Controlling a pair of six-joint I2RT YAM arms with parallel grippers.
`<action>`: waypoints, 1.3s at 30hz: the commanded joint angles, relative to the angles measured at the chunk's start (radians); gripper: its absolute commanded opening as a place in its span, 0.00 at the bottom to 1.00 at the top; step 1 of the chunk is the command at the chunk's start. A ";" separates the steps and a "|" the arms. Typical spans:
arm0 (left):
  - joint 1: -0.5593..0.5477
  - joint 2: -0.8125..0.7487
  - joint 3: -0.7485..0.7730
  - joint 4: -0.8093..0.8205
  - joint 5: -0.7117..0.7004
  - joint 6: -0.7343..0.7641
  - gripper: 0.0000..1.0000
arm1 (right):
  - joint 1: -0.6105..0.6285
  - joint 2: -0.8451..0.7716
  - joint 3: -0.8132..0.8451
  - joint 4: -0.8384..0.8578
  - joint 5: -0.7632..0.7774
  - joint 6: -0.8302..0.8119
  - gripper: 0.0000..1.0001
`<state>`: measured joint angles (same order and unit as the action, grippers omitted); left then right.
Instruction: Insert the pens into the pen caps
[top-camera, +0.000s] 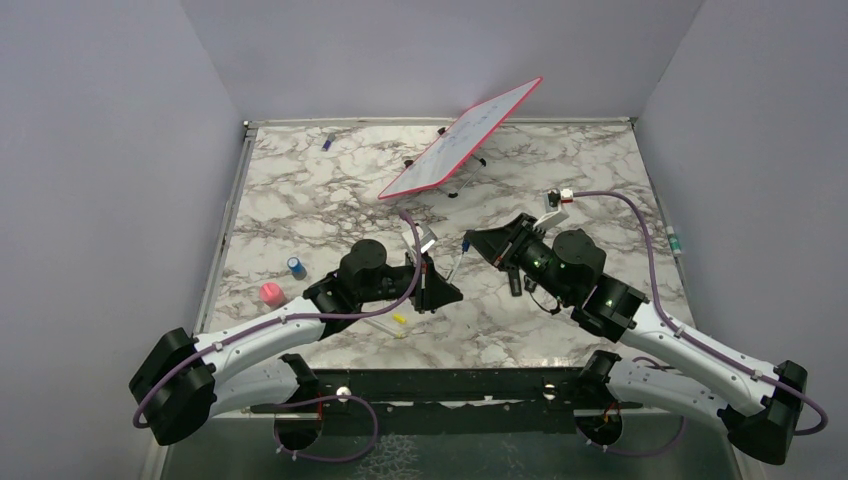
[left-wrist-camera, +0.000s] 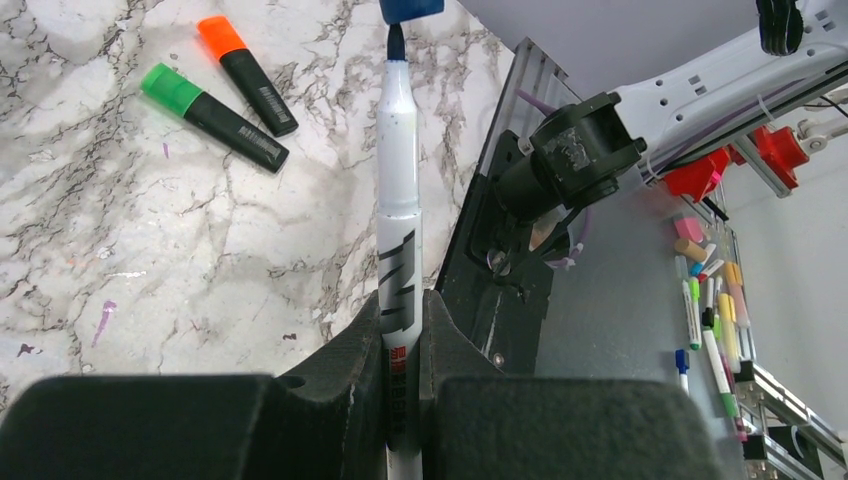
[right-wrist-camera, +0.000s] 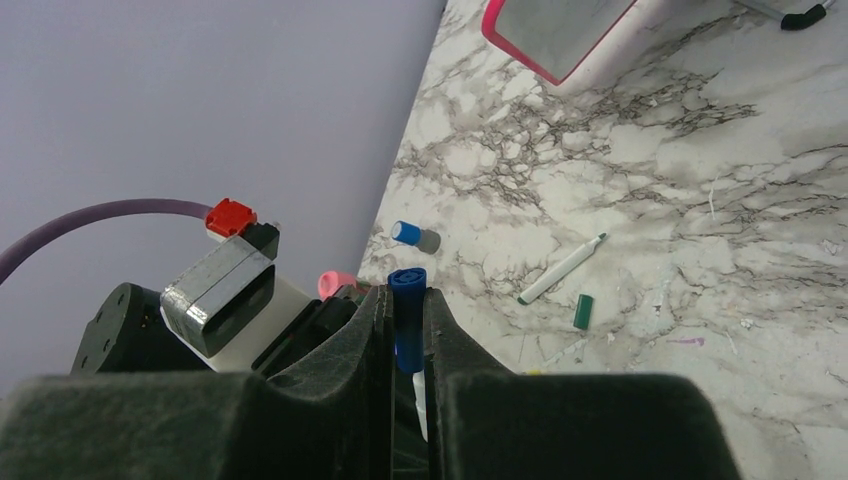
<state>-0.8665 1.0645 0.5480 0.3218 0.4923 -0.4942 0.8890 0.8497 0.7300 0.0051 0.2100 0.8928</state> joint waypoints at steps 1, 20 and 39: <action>-0.005 0.001 0.036 0.050 -0.022 -0.013 0.00 | 0.002 -0.001 -0.012 0.007 -0.035 -0.017 0.09; -0.005 -0.034 0.063 0.092 -0.087 -0.057 0.00 | 0.002 0.005 -0.073 0.131 -0.182 -0.063 0.09; -0.005 -0.077 0.047 0.100 0.037 -0.004 0.00 | 0.002 -0.025 0.032 0.104 -0.223 -0.137 0.65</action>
<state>-0.8707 1.0000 0.5781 0.3859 0.4492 -0.5186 0.8864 0.8413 0.6872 0.1101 -0.0128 0.8021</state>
